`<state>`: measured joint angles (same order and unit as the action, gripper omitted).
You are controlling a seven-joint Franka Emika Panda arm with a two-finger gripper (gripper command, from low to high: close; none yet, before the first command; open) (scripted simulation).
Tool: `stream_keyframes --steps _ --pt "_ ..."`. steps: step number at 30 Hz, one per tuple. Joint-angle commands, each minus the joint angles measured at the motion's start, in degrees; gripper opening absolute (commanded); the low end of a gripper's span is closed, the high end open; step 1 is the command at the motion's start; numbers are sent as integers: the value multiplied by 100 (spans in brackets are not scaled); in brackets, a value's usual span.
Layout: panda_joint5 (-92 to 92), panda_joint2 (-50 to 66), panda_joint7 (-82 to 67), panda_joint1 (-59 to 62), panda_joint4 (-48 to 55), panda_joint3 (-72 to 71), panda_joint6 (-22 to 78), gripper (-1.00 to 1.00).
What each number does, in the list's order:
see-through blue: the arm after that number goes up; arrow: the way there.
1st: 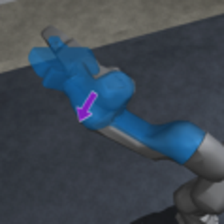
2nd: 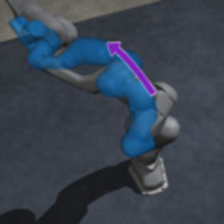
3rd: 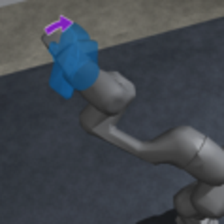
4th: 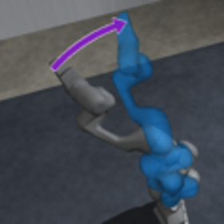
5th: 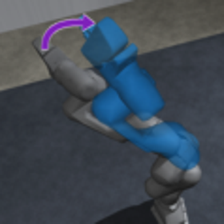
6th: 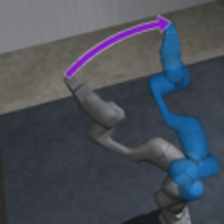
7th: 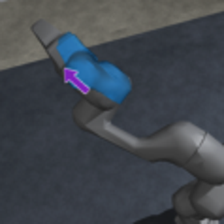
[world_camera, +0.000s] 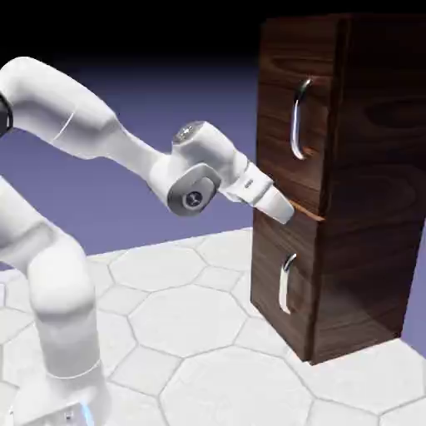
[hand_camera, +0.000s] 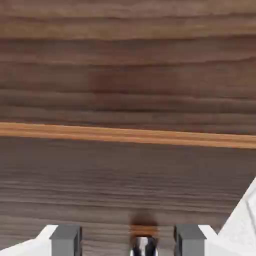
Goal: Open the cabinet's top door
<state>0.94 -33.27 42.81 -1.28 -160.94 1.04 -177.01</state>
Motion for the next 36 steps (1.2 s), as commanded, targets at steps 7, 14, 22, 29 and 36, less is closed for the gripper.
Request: stream_keyframes --steps 7,14,22,29,36 --pt "545 -355 205 -346 38 602 -1745 0" --pt "1046 -681 394 -665 72 1155 -3349 0" --pt "984 396 471 -832 821 1218 -3685 -100" --pt "-217 47 78 79 493 -27 -3620 -100" --pt "-52 -181 831 1446 376 -1195 -3629 -100"
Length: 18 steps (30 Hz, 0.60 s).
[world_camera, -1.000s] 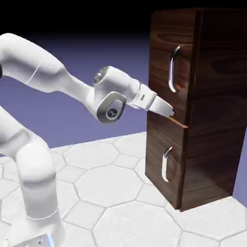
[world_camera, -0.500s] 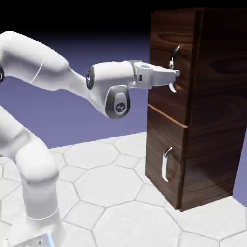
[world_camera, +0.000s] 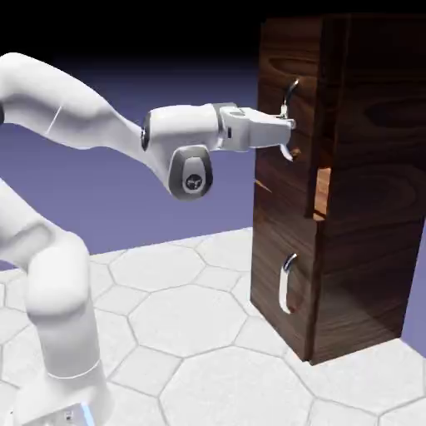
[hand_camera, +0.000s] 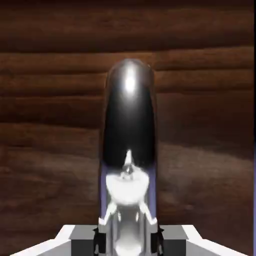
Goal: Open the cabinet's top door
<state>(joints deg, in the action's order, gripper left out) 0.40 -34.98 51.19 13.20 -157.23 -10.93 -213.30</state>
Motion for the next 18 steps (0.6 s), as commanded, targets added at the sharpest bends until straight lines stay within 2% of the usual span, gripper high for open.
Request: stream_keyframes --steps 1,10,18 --pt "232 -17 241 203 18 -97 -19 -100" --pt "2294 -266 2483 1846 132 -776 -159 -100" --pt "3484 -1247 4471 3361 63 -1614 -147 -100"
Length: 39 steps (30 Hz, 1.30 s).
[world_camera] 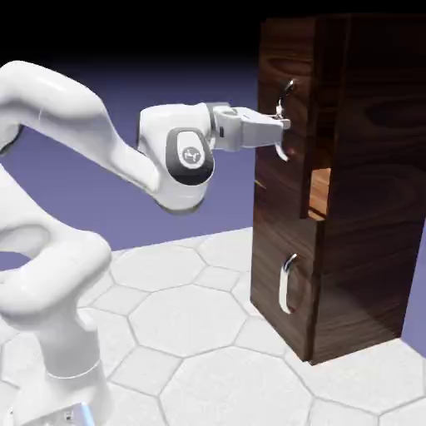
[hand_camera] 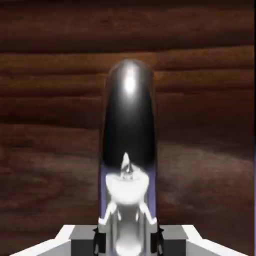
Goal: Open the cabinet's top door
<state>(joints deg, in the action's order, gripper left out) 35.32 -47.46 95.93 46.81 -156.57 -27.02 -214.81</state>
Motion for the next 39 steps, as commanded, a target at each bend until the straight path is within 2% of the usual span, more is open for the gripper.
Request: stream_keyframes --steps 1,5,12,22,31,39 --pt "157 -111 246 160 6 -70 -19 -100" --pt "651 -718 1118 523 -57 -218 156 -100" --pt "647 -1953 1628 -280 -447 -148 1880 -100" --pt "311 -2991 1918 -1356 -496 -572 4372 -100" --pt "-264 -3477 2053 -1894 -58 -1408 6614 -100" --pt "-814 -3609 2125 -1816 804 -2282 8607 -100"
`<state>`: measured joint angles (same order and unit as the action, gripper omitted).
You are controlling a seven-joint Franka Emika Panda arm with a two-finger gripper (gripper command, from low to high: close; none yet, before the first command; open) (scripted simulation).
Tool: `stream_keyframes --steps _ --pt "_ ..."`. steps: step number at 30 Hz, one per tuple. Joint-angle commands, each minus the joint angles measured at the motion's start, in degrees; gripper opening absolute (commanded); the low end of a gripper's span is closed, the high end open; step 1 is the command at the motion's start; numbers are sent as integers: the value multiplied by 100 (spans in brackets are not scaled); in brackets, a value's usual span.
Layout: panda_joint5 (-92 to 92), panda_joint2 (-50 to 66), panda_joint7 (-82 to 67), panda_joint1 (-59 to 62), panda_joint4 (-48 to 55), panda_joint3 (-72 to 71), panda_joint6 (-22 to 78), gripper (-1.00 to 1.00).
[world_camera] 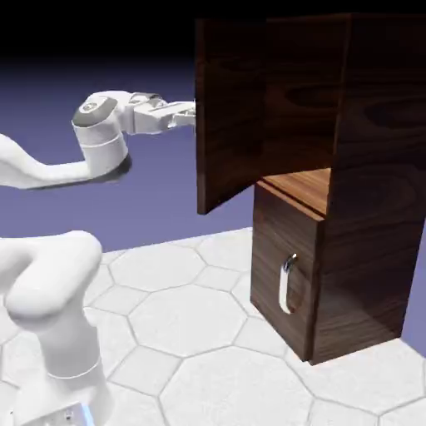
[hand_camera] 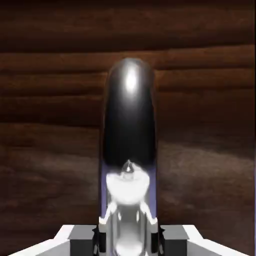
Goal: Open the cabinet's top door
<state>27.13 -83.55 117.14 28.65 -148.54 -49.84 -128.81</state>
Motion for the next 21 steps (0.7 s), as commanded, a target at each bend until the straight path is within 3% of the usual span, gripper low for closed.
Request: stream_keyframes --steps 1,20,21 --pt "-61 -3 7 52 142 -107 255 -100" --pt "-805 60 -241 2369 3765 -1549 4658 -100" --pt "-805 60 -241 2370 3765 -1549 4658 100"
